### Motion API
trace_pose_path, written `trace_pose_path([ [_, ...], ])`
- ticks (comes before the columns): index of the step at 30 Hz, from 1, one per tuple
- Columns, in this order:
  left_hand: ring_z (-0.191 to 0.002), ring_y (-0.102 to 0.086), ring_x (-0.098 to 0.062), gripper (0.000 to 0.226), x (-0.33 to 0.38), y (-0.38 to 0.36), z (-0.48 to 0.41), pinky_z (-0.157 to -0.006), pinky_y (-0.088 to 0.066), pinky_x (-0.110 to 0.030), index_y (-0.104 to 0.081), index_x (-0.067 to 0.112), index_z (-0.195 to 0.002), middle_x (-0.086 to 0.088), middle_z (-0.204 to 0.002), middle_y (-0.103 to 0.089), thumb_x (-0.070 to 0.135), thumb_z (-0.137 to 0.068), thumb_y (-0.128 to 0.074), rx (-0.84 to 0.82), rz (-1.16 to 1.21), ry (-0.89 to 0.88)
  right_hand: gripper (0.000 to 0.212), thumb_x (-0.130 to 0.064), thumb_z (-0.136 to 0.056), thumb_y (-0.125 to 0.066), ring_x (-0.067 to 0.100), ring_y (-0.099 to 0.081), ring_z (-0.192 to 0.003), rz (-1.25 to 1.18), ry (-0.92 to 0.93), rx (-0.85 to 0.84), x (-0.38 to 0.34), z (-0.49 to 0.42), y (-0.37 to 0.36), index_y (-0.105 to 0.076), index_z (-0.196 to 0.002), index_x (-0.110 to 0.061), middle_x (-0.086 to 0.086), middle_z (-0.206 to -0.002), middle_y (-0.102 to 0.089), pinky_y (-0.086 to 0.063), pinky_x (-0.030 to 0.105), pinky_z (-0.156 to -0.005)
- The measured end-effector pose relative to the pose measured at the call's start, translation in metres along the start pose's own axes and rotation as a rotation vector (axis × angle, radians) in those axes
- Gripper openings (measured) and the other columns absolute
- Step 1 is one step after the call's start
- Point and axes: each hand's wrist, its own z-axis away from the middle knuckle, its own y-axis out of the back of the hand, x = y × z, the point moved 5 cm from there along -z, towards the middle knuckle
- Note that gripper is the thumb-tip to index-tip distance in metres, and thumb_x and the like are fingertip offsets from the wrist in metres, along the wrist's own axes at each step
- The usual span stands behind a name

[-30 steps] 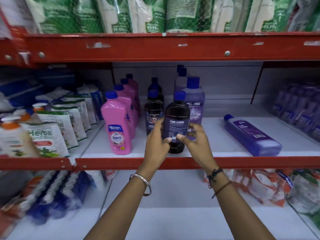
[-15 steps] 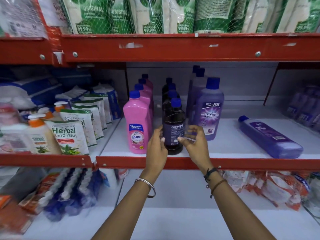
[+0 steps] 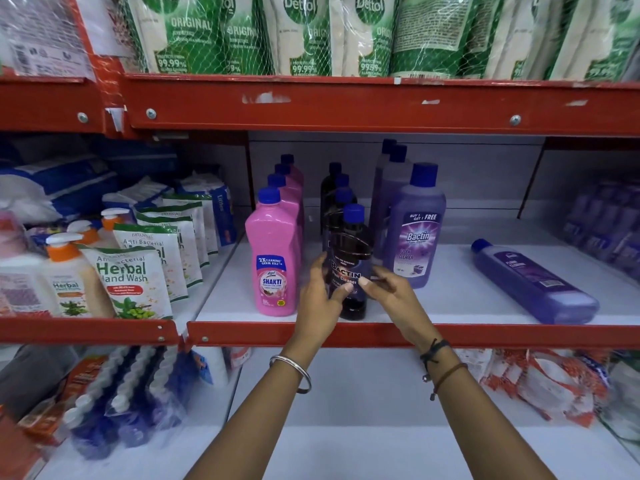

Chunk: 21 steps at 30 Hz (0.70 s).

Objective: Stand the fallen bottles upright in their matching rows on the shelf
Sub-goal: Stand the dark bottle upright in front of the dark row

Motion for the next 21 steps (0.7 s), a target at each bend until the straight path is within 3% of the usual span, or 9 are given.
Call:
trace_pose_path([
  [3,-0.109,-0.059,-0.015,0.054,-0.001,0.003,0.002,-0.093,-0.048,-0.026,-0.04,0.017,-0.132,0.005,-0.113,-0.059,-0.003,-0.084,-0.057,0.043,-0.05,-0.036,0.028,-0.012,-0.089,-0.058,0.013,-0.062,-0.107,-0.018,-0.012,0.074,0.003,-0.002,0.005,-0.053,-0.112,-0.027,-0.002,-0.112,-0.066,-0.053,0.031,-0.092],
  [6,-0.112,-0.056,-0.016,0.053,-0.004,0.005,0.004,-0.096,-0.051,-0.035,-0.041,0.023,-0.127,0.004,-0.118,-0.058,-0.003,-0.084,-0.057,0.072,-0.119,-0.059,0.023,-0.01,-0.09,-0.056,0.023,-0.063,-0.109,-0.031,-0.02,0.11,0.006,-0.004,0.005,-0.056,-0.109,-0.024,0.008,-0.113,-0.067,-0.053,0.04,-0.094],
  [11,-0.114,-0.055,-0.02,0.053,-0.006,0.004,0.006,-0.094,-0.053,-0.044,-0.037,0.029,-0.125,-0.001,-0.123,-0.056,0.004,-0.084,-0.058,0.106,-0.214,-0.105,0.023,-0.008,-0.09,-0.055,0.019,-0.065,-0.102,-0.02,-0.021,0.164,0.006,-0.002,0.005,-0.06,-0.108,-0.021,0.006,-0.106,-0.068,-0.052,0.042,-0.095],
  [14,-0.118,-0.05,-0.017,0.051,-0.004,0.001,0.014,-0.1,-0.048,-0.039,-0.037,0.023,-0.128,-0.002,-0.127,-0.049,0.004,-0.085,-0.055,0.152,-0.208,-0.108,0.026,-0.012,-0.089,-0.058,0.016,-0.064,-0.104,0.013,-0.005,0.166,0.004,0.0,0.005,-0.061,-0.115,-0.017,0.004,-0.109,-0.068,-0.052,0.039,-0.096],
  [18,-0.121,-0.04,-0.015,0.039,0.025,-0.007,0.034,-0.105,-0.032,-0.019,-0.042,0.011,-0.124,-0.009,-0.129,-0.044,0.01,-0.087,-0.053,0.345,-0.244,-0.34,0.034,-0.021,-0.088,-0.061,0.008,-0.062,-0.107,0.092,0.04,0.238,-0.006,0.012,0.023,-0.058,-0.12,-0.013,0.001,-0.115,-0.067,-0.048,0.013,-0.089],
  [21,-0.121,-0.041,-0.013,0.032,0.049,-0.032,0.038,-0.107,-0.029,-0.016,-0.047,0.008,-0.119,-0.01,-0.126,-0.047,0.009,-0.087,-0.052,0.324,-0.207,-0.486,0.026,-0.021,-0.088,-0.062,0.011,-0.064,-0.104,0.086,0.068,0.296,-0.014,0.022,0.054,-0.062,-0.113,-0.014,0.004,-0.11,-0.069,-0.05,0.021,-0.089],
])
